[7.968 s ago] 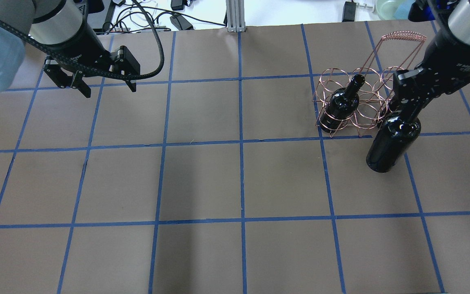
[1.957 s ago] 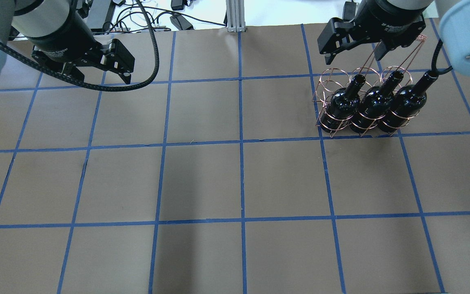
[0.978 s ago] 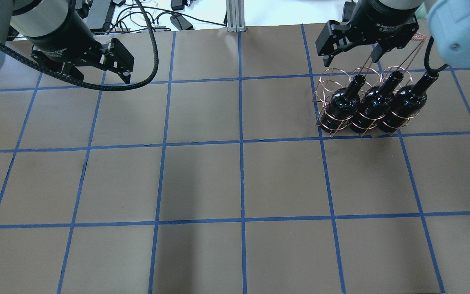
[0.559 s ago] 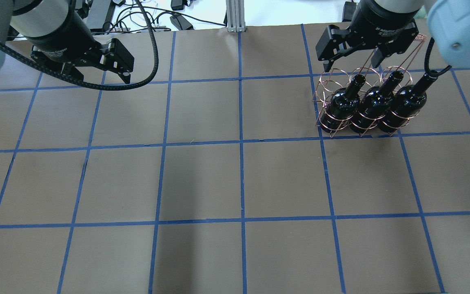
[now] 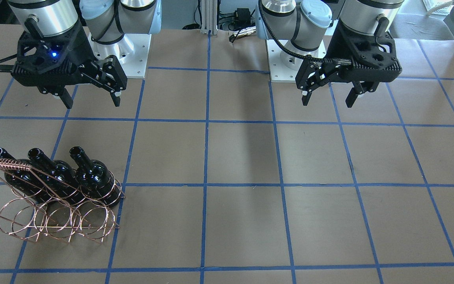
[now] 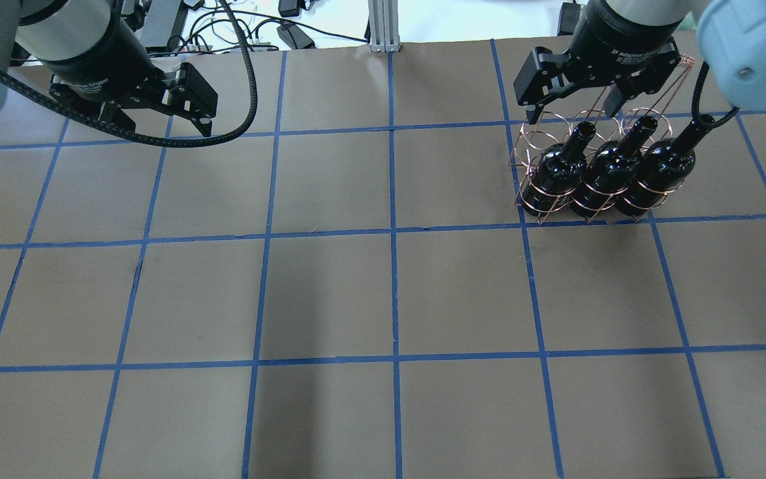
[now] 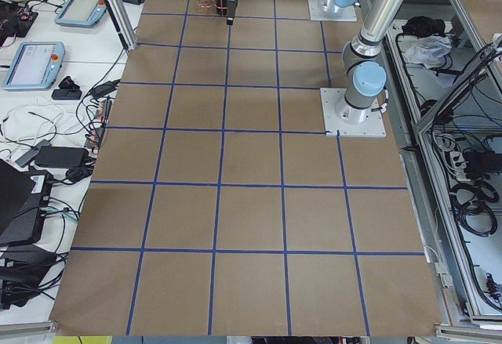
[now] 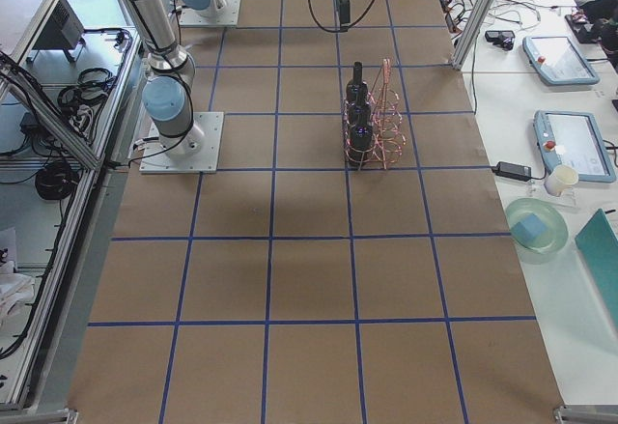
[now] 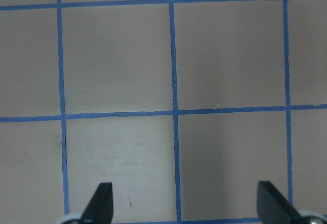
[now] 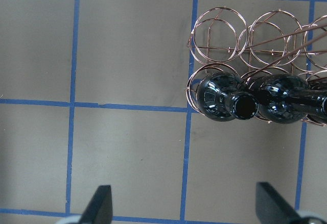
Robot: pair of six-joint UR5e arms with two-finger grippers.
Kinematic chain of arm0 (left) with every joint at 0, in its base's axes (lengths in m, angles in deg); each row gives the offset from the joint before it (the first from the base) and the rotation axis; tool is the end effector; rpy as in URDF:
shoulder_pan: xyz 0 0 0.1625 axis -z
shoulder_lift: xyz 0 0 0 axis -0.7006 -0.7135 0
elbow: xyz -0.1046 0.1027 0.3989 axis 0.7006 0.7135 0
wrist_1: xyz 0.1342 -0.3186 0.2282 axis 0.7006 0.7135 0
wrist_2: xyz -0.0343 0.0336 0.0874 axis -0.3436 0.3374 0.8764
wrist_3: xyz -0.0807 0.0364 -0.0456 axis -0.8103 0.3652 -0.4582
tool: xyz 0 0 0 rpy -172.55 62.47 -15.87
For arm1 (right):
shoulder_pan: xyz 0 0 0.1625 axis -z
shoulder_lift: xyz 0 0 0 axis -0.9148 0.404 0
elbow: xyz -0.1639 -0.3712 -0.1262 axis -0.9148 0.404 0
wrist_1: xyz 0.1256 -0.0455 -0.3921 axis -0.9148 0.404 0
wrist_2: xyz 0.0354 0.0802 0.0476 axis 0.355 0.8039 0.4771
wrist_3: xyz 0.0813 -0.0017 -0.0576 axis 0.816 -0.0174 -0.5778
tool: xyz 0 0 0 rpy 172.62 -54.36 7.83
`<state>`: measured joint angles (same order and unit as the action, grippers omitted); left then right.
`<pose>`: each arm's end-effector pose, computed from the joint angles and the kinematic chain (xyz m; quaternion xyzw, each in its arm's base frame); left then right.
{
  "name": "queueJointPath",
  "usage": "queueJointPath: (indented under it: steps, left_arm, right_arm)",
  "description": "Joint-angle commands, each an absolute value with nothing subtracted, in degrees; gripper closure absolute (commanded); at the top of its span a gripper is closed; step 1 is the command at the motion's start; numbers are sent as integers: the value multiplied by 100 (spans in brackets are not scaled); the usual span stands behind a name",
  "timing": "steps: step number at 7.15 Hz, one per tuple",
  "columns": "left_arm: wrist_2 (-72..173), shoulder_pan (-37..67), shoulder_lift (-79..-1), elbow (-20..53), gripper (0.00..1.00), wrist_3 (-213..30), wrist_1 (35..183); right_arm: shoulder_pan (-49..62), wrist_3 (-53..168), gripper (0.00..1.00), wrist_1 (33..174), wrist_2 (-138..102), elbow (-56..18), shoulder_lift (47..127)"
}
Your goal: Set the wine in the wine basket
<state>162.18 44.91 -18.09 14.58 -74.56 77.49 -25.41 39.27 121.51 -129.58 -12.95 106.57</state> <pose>-0.1280 -0.4912 0.5236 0.0120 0.9971 -0.0752 0.0023 0.1500 -0.5038 0.5156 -0.0299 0.9978 -0.0578 0.0133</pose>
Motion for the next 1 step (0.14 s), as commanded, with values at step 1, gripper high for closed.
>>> queueJointPath:
  steps: [1]
  left_arm:
    - [16211,4491,-1807,1453,0,-7453,7749]
  right_arm:
    - [-2541,3954,0,12156,-12944,-1296,10657]
